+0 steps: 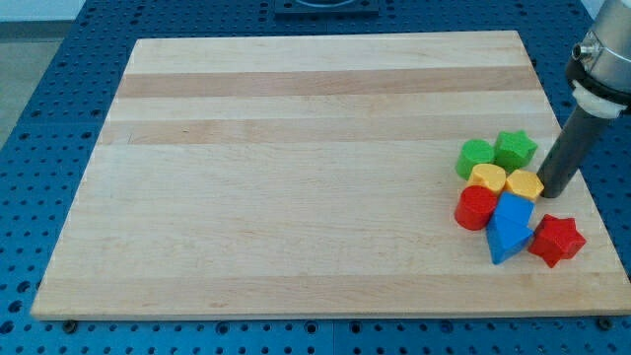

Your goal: Place the red star close to the blue cube

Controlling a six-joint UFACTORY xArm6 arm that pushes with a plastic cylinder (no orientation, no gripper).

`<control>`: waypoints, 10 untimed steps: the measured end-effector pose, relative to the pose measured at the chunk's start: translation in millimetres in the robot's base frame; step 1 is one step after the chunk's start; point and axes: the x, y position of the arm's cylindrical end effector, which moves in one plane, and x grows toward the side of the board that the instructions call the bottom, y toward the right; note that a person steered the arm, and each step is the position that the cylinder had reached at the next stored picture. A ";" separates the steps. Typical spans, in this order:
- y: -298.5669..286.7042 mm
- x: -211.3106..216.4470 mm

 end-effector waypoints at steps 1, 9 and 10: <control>57.6 28.1; -5.1 112.1; -17.4 106.4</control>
